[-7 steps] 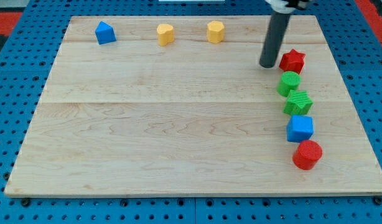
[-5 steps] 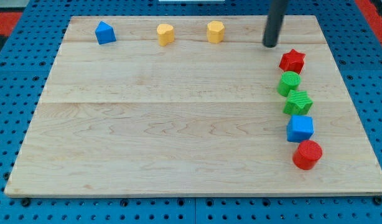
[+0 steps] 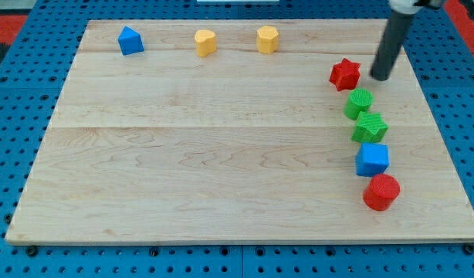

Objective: Slightly move the red star above the green circle

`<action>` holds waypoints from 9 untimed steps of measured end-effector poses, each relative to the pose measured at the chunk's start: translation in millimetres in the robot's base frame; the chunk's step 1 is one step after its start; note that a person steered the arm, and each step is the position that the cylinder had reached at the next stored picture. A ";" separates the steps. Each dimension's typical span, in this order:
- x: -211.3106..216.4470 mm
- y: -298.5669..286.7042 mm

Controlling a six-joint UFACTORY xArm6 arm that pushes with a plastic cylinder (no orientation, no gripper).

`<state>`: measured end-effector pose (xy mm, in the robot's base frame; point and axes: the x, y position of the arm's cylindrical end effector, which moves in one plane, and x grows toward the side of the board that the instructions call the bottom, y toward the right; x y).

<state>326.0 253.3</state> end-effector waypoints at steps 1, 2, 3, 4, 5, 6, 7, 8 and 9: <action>-44.7 -30.5; -41.5 -110.7; -6.2 -127.7; 4.8 -116.5; 4.8 -104.3; 3.9 -94.4; -3.7 -149.3; -5.7 -253.6; -47.8 -302.3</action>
